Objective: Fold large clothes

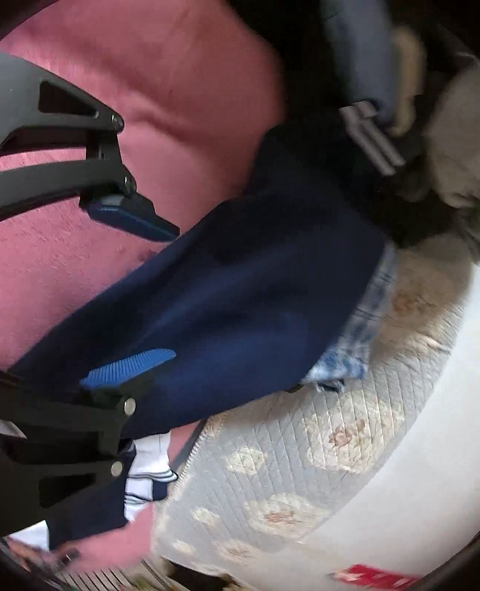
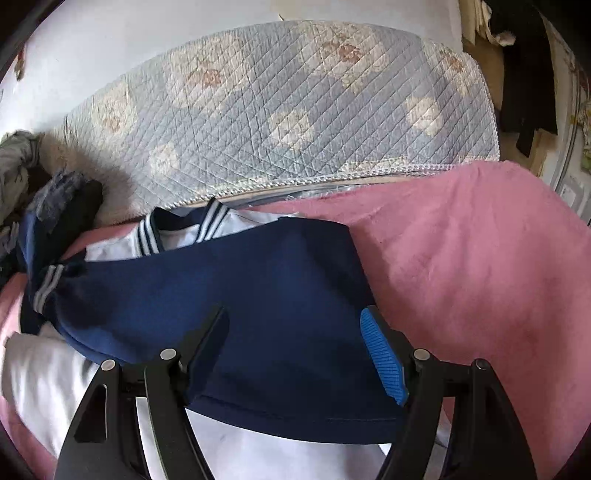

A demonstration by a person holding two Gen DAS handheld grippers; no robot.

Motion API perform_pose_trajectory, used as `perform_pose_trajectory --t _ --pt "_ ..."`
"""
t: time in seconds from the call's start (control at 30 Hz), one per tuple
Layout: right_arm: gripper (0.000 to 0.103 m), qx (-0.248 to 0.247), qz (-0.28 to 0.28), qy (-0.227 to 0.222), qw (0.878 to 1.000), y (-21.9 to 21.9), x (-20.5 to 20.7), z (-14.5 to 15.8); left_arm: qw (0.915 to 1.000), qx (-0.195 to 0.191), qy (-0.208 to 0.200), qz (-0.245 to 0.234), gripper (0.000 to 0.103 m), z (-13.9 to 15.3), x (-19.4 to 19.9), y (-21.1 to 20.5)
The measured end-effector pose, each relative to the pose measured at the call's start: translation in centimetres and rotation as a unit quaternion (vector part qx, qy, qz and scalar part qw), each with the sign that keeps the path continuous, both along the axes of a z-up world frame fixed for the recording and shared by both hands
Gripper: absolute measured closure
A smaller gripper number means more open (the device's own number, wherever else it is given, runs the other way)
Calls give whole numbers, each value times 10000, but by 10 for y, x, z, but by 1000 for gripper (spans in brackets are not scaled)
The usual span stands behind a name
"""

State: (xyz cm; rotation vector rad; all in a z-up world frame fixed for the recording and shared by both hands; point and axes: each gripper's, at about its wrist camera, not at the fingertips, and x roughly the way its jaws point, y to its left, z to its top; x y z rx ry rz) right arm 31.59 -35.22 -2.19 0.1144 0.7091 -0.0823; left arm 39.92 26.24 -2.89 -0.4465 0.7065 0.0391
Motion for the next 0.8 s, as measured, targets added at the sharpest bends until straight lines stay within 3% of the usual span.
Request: perform_pose_trajectory --t 0.13,0.17,0.2,0.27,0.3,0.4,0.5,0.57,0.67,0.77,0.8 --pt "28 123 79 78 9999 5 6 -2 9975 -41 702 -79 45 -33 21 -5" --pt "28 121 92 85 9998 7 6 -3 9976 170 671 -102 45 -33 21 -11" --pt "28 96 113 87 9999 9 6 -3 9972 367 631 -184 52 -30 22 -18" --pt "28 -23 186 104 9998 14 5 -5 9969 242 625 -402 97 -27 21 -25" --pt "28 -104 203 106 9997 16 4 -5 9979 205 531 -309 101 -24 17 -26" --pt "28 -183 212 89 9996 17 1 -5 9983 426 -346 -183 101 9 -8 -42" --pt "28 -15 203 113 9997 14 0 -3 9879 886 -1108 -632 101 58 -39 -85" --pt "28 99 179 113 9997 12 -2 0 9792 939 -1459 -1056 101 81 -65 -120" --pt "28 119 161 122 9997 11 -4 2 9707 788 -1526 -1683 100 85 -91 -166" --pt "28 123 148 210 9996 10 -6 1 9733 797 -1059 -1875 100 62 -104 -211" --pt "28 148 150 221 9995 9 -7 1 9737 776 -928 -1933 95 54 -104 -217"
